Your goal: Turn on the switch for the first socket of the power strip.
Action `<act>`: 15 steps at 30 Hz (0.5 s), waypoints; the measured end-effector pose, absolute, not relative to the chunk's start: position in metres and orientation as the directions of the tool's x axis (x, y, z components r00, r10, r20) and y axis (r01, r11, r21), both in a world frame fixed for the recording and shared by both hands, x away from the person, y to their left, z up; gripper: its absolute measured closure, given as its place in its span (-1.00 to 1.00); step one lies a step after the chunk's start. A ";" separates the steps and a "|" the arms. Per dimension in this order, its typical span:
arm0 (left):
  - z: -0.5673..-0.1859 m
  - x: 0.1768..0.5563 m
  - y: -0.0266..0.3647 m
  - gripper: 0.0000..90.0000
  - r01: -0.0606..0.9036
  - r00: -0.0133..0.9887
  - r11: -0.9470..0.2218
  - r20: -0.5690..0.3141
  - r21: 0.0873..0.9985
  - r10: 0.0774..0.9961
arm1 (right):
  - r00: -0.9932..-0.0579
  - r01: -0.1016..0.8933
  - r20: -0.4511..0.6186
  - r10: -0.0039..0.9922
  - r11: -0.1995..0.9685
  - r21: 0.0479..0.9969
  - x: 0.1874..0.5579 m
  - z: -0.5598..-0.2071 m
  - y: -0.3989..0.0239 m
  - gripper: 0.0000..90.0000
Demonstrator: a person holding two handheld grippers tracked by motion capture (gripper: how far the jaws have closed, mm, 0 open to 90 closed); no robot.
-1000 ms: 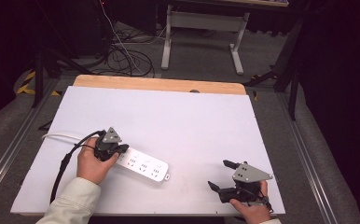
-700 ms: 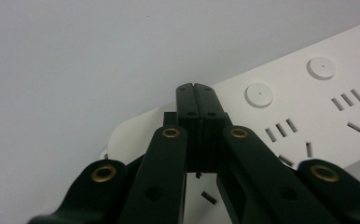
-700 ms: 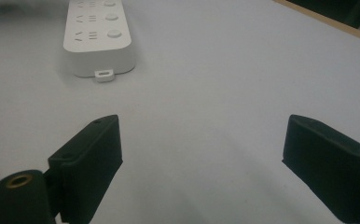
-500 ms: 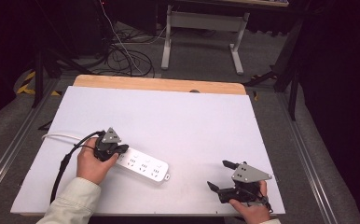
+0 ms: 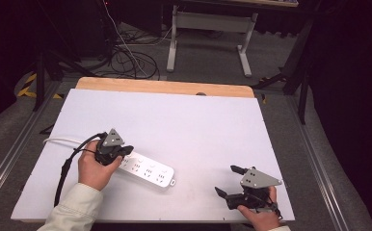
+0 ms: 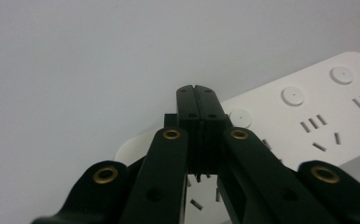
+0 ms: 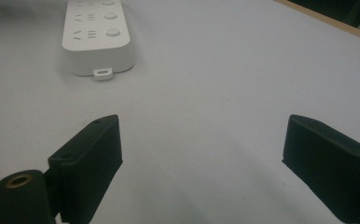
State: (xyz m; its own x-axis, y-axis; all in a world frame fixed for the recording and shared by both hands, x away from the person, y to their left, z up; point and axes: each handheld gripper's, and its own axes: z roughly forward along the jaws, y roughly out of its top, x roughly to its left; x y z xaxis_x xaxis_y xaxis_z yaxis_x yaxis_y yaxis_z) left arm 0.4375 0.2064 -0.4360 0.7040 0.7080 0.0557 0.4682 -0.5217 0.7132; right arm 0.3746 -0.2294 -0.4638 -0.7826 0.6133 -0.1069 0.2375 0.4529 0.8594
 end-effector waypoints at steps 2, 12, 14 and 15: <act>-0.436 0.436 0.205 1.00 0.470 0.707 -0.523 0.051 0.711 0.705 | -0.782 0.238 -0.107 0.614 0.453 0.859 0.375 -0.464 -0.229 -0.72; -0.420 0.430 0.203 1.00 0.456 0.716 -0.527 0.056 0.717 0.695 | -0.782 0.237 -0.107 0.614 0.452 0.860 0.374 -0.464 -0.229 -0.72; -0.419 0.429 0.203 1.00 0.458 0.719 -0.527 0.050 0.716 0.693 | -0.783 0.236 -0.107 0.613 0.451 0.861 0.374 -0.464 -0.229 -0.72; -0.418 0.429 0.203 1.00 0.460 0.718 -0.523 0.046 0.717 0.694 | -0.783 0.235 -0.108 0.613 0.452 0.860 0.374 -0.464 -0.229 -0.72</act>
State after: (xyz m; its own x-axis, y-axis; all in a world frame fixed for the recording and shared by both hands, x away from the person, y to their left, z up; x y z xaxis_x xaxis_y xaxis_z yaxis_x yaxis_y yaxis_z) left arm 0.4288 0.2033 -0.4184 0.7180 0.6945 0.0461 0.4601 -0.5233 0.7173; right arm 0.3743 -0.2291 -0.4637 -0.7828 0.6129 -0.1076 0.2354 0.4518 0.8605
